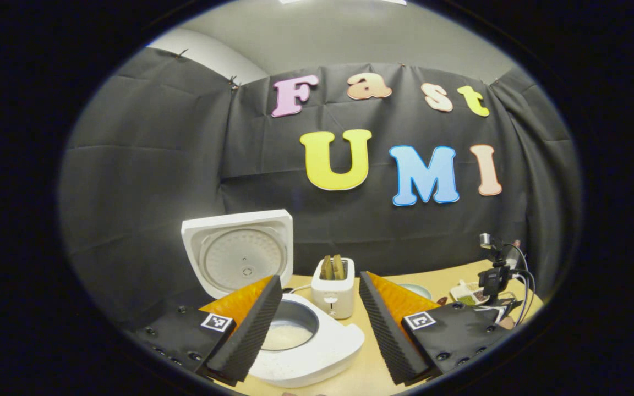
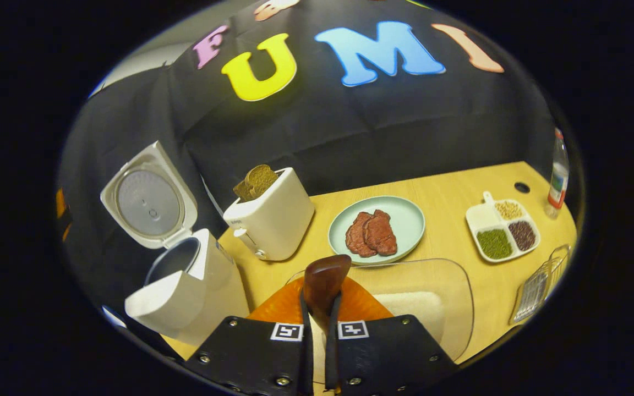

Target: Close the left gripper, press the button to open the rice cooker; take a wooden spoon from the chopstick holder with the right hand, scoop a spoonful of rice and pour it into the rice cooker, then put the wooden spoon back into the chopstick holder.

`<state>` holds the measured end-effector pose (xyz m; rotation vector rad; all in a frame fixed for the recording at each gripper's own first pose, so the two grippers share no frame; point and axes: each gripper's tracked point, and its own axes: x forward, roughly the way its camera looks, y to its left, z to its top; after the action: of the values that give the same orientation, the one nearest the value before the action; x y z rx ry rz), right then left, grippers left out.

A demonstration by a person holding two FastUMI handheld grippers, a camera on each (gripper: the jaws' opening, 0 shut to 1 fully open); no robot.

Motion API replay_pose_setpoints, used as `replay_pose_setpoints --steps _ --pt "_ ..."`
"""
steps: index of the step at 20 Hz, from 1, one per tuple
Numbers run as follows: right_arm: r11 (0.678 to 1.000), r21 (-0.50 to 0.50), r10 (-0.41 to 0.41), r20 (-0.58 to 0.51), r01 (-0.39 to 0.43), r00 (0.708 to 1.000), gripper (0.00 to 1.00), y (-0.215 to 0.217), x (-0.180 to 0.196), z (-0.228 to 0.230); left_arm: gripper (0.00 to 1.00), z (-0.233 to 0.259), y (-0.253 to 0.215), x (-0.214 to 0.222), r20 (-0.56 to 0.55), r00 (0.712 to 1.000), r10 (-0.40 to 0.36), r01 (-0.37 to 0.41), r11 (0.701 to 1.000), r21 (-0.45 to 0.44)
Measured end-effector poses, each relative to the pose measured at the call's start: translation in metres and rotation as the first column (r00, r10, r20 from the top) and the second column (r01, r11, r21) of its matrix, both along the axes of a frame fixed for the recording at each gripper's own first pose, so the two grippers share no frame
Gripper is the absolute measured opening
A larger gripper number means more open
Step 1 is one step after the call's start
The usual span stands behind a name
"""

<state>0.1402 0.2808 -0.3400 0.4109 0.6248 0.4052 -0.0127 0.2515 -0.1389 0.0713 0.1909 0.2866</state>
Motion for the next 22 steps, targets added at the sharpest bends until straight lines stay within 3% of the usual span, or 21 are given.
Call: replay_pose_setpoints --steps 3,7,13,17,22 --pt "0.980 0.174 -0.086 -0.089 0.100 0.992 0.09 -0.015 0.009 0.004 0.97 -0.001 0.007 -0.006 -0.005 1.000 0.016 -0.016 1.000 -0.008" --pt "0.935 0.306 -0.154 -0.098 0.177 0.983 0.09 -0.045 0.017 0.029 0.97 0.004 0.012 -0.008 0.010 1.000 0.020 -0.020 1.000 -0.013" --pt "0.821 0.506 -0.226 -0.141 0.266 0.964 0.09 -0.078 0.018 0.073 0.99 0.013 0.011 -0.003 0.038 0.999 0.011 -0.011 1.000 -0.021" --pt "0.770 0.568 -0.256 -0.143 0.291 0.956 0.09 -0.092 0.016 0.099 0.97 0.021 0.010 -0.004 0.054 0.999 0.000 0.000 1.000 -0.012" --pt "0.775 0.580 -0.251 -0.083 0.251 0.964 0.09 -0.084 0.006 0.141 0.96 0.018 0.010 -0.003 0.060 0.998 -0.025 0.027 0.999 -0.038"
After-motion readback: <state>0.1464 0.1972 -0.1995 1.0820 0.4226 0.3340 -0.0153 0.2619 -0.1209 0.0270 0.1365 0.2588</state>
